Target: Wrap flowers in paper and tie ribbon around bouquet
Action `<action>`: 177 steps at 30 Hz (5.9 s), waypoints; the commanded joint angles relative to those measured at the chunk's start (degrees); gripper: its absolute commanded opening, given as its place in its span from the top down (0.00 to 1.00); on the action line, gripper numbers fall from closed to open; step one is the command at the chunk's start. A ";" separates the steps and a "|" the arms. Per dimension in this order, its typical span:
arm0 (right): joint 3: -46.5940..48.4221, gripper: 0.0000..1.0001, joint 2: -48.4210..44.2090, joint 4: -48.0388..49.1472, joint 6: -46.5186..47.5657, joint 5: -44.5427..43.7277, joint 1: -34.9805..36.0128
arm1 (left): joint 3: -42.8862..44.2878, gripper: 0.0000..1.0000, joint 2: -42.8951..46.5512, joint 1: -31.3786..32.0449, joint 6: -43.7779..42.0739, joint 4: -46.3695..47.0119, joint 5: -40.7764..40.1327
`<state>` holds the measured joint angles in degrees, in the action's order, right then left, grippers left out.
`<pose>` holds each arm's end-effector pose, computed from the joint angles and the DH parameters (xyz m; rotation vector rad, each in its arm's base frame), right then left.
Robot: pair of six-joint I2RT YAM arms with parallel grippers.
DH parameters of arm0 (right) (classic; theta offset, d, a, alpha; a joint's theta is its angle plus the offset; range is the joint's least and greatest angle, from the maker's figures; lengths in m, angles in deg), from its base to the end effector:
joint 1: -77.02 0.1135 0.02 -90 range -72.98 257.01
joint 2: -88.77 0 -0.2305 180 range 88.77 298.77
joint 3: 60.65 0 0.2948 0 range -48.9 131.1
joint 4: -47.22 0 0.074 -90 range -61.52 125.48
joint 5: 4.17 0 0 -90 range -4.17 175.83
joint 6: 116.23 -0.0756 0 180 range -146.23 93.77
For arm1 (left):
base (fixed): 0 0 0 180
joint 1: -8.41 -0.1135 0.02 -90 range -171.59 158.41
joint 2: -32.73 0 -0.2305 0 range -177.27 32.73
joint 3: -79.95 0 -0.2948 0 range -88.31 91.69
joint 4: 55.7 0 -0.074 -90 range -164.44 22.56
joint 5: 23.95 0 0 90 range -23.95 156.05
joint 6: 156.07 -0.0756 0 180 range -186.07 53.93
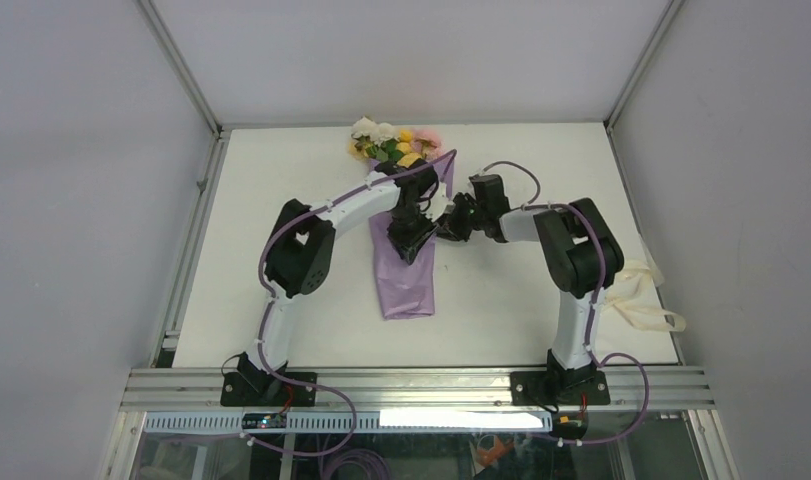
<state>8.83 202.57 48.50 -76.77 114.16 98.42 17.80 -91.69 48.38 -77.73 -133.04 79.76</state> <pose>0.3841 0.1891 0.0225 0.3654 2.5004 1.1540 0.3401 -0.3085 0.1233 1.3554 2.7568 -0.3980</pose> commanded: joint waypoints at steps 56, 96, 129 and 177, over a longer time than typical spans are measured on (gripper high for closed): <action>62.46 1.00 -26.06 -60.62 22.65 -2.99 -28.35 | -4.42 0.64 -2.87 1.43 4.81 2.85 -6.13; 63.31 0.34 21.43 -72.80 48.47 -14.77 -11.60 | -5.23 0.62 -3.28 1.49 4.56 2.82 -6.41; 5.01 0.25 -10.23 -17.29 -7.19 -7.31 1.62 | -5.11 0.60 -2.70 1.37 6.45 3.32 -4.87; 9.83 0.35 -17.48 -61.46 25.66 -4.69 -2.13 | -5.91 0.58 -2.15 0.99 6.45 3.90 -4.70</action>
<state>15.34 194.33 -10.89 -48.77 116.22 96.81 12.77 -94.31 49.93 -71.15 -130.40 75.41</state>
